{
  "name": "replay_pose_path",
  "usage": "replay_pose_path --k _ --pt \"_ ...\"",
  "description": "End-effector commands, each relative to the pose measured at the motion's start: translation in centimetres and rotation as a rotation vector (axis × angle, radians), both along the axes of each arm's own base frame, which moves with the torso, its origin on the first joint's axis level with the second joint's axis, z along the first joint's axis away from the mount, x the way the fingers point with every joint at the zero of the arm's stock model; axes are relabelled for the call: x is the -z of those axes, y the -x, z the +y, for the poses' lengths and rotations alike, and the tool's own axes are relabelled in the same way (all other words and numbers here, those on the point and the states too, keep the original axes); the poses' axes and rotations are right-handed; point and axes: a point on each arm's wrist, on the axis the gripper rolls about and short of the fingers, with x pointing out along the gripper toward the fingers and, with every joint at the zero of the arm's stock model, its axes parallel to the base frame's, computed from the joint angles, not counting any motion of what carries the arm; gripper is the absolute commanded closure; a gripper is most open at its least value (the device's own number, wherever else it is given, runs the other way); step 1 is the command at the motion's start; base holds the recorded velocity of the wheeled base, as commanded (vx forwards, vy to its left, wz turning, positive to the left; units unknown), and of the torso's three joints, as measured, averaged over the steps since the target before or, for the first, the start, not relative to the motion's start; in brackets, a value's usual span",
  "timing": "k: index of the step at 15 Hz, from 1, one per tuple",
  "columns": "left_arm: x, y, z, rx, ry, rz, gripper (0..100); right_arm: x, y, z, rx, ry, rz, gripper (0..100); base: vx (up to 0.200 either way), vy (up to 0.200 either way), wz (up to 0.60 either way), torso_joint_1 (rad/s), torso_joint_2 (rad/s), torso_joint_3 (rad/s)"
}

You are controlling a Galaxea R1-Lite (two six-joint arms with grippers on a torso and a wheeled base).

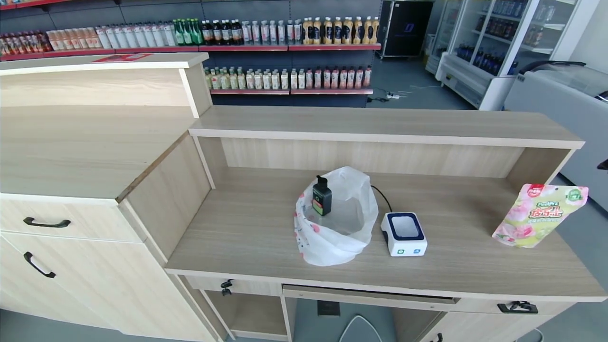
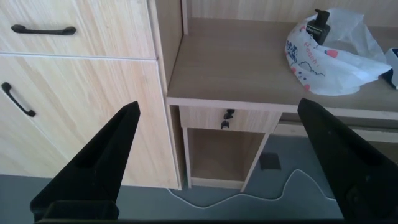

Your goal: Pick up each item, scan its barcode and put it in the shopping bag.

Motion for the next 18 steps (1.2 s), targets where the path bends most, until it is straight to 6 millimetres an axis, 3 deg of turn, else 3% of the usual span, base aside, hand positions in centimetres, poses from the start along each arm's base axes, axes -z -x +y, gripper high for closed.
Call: replay_pose_path --k 1,6,18 --pt "0.0 0.0 0.0 0.0 0.001 0.0 0 1.7 -1.2 -1.4 0.023 -0.1 -0.013 0 0.0 0.0 0.0 0.0 0.0 0.0" --pt "0.0 0.0 0.0 0.0 0.001 0.0 0 3.5 -3.1 -4.1 0.018 -0.137 -0.029 0 0.0 0.0 0.0 0.0 0.0 0.0" --pt "0.0 0.0 0.0 0.0 0.001 0.0 0 8.8 -7.8 -6.7 -0.116 -0.22 -0.065 0 0.0 0.0 0.0 0.0 0.0 0.0"
